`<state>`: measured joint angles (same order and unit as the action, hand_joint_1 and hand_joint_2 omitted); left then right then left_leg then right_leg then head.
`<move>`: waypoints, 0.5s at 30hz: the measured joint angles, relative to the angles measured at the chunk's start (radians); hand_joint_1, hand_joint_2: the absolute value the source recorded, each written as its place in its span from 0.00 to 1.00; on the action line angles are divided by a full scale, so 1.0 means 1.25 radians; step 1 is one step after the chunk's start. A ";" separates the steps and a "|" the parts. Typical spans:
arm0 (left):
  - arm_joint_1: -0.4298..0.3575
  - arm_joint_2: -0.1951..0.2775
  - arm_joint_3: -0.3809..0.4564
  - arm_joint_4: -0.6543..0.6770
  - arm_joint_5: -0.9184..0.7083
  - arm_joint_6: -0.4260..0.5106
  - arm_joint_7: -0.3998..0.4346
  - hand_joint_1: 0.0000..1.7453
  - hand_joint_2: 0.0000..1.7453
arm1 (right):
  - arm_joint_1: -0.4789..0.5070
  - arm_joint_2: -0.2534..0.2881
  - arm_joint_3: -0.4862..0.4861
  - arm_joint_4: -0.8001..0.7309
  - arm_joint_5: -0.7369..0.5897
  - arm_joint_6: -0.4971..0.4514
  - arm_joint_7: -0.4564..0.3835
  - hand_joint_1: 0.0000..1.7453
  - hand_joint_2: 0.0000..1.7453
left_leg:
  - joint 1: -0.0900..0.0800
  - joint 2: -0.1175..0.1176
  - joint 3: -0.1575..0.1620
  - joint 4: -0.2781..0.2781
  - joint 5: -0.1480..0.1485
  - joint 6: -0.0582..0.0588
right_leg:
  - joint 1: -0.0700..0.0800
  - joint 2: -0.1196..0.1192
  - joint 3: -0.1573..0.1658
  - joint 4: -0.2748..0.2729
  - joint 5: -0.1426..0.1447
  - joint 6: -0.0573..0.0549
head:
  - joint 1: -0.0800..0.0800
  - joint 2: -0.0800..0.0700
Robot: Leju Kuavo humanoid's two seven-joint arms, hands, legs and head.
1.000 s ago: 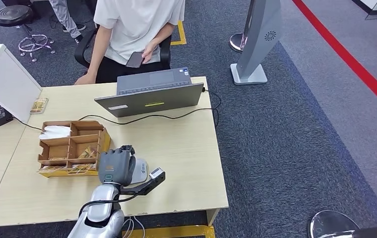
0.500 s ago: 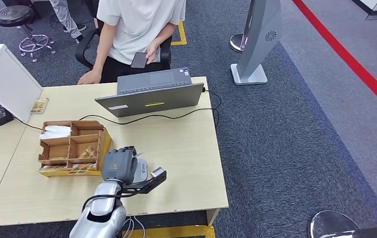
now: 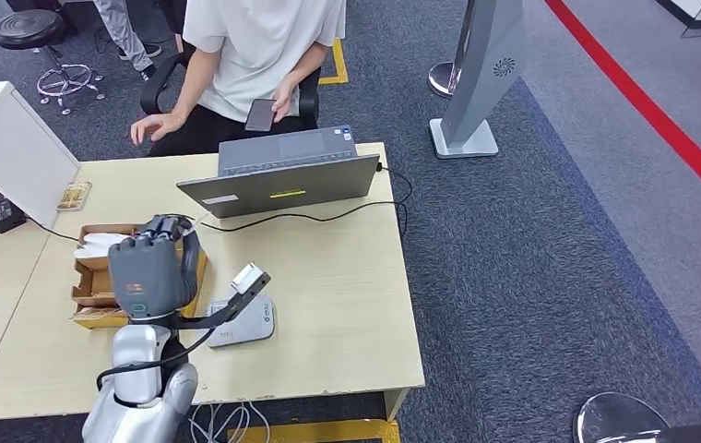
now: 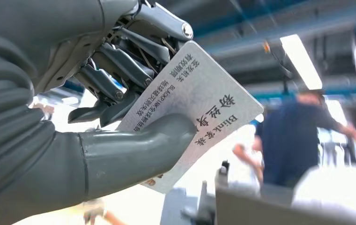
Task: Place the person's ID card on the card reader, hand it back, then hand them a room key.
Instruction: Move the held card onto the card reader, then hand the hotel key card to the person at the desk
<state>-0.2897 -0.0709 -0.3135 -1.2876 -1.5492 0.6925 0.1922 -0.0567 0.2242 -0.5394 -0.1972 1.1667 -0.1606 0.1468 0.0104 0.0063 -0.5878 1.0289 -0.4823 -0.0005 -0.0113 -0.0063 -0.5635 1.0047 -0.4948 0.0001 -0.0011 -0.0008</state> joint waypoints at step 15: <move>-0.262 0.098 -0.021 0.102 0.000 -0.061 0.066 1.00 1.00 | -0.005 0.000 0.000 0.000 0.042 0.018 -0.009 0.00 1.00 | 0.000 0.000 0.000 0.000 0.003 -0.002 | 0.001 0.000 0.000 0.000 0.003 -0.002 | 0.000 0.000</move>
<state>-0.6177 0.0518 -0.3398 -1.1597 -1.5492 0.6163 0.2751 -0.0632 0.2243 -0.5393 -0.1967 1.2194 -0.1376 0.1359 0.0109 0.0066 -0.5878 1.0290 -0.4784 -0.0024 -0.0105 -0.0063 -0.5635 1.0052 -0.4915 -0.0027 -0.0015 -0.0008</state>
